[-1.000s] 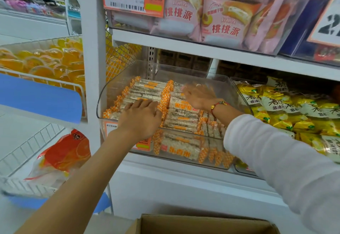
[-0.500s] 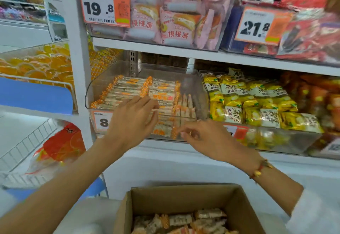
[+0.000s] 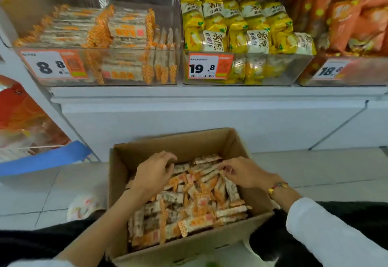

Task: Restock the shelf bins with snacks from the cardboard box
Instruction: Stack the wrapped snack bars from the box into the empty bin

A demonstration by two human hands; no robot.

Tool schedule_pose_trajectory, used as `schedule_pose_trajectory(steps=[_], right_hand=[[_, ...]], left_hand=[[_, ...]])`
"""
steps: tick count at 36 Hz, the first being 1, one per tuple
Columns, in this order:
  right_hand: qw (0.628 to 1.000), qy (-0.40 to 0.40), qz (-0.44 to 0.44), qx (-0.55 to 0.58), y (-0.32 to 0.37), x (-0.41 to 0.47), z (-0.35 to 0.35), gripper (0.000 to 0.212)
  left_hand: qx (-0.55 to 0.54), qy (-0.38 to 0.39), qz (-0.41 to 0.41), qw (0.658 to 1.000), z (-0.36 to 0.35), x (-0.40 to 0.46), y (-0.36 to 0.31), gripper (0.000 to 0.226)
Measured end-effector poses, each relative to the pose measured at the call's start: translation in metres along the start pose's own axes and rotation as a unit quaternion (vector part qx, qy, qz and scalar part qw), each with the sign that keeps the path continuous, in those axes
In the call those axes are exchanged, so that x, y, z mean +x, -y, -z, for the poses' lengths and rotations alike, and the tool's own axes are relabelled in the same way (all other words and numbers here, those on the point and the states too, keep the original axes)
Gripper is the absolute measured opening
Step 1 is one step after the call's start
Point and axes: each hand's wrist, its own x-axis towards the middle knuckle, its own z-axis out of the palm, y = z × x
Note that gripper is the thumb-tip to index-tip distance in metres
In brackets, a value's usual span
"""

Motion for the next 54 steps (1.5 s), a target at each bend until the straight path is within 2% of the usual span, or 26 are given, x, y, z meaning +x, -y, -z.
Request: schedule_pose_trajectory(steps=[3,5,13,16,20,22,24,30,34,39,41,43,45,47,50,52,54], right_hand=[[1.0,0.008,-0.013,0.012,-0.008,-0.001,-0.015,0.032],[0.999,0.013,-0.017,0.025,-0.011,0.002,-0.023,0.032],[0.996,0.08,-0.03,-0.03,-0.027,-0.003,-0.043,0.041],[0.995,0.077,-0.041,-0.046,-0.037,0.002,-0.057,0.049],[0.993,0.075,-0.052,-0.07,-0.044,0.021,-0.082,0.06],[0.991,0.085,-0.044,-0.098,-0.043,0.03,-0.093,0.065],[0.983,0.105,-0.025,-0.149,-0.041,0.039,-0.101,0.067],[0.944,0.172,0.015,-0.281,-0.037,0.065,-0.108,0.057],[0.92,0.135,0.06,-0.364,-0.035,0.076,-0.112,0.048],[0.908,0.104,0.113,-0.391,-0.038,0.077,-0.117,0.037],[0.918,0.082,0.129,-0.366,-0.037,0.074,-0.113,0.031],[0.943,0.039,0.119,-0.309,-0.034,0.073,-0.106,0.028],[0.979,-0.031,0.074,-0.186,-0.032,0.073,-0.098,0.037],[0.997,-0.076,0.018,-0.022,-0.025,0.07,-0.086,0.05],[0.97,-0.06,-0.029,0.236,-0.01,0.063,-0.064,0.051],[0.952,-0.052,-0.013,0.301,-0.002,0.058,-0.049,0.051],[0.947,-0.048,0.018,0.316,0.006,0.056,-0.034,0.054]], left_hand=[[0.02,0.1,-0.028,0.994,-0.029,-0.001,0.012,0.028],[0.023,0.138,-0.02,0.99,-0.039,0.002,0.013,0.031],[-0.035,0.22,0.018,0.975,-0.089,0.003,-0.008,0.026],[-0.037,0.245,0.015,0.969,-0.11,0.002,-0.009,0.032],[-0.043,0.302,0.045,0.951,-0.134,0.008,-0.007,0.051],[-0.04,0.332,0.063,0.94,-0.143,0.011,-0.01,0.061],[-0.052,0.347,0.09,0.932,-0.15,0.013,-0.015,0.061],[-0.141,0.337,0.188,0.912,-0.152,0.023,-0.012,0.051],[-0.176,0.291,0.257,0.905,-0.132,0.034,0.004,0.057],[-0.248,0.215,0.326,0.887,-0.11,0.039,0.022,0.062],[-0.285,0.183,0.35,0.873,-0.103,0.038,0.026,0.063],[-0.309,0.155,0.366,0.864,-0.095,0.036,0.03,0.054],[-0.334,0.126,0.362,0.861,-0.086,0.033,0.032,0.044],[-0.34,0.103,0.358,0.864,-0.074,0.03,0.034,0.047],[-0.356,0.106,0.331,0.868,-0.058,0.027,0.032,0.05],[-0.362,0.115,0.291,0.878,-0.041,0.029,0.021,0.04],[-0.362,0.134,0.264,0.884,-0.024,0.032,0.008,0.036]])
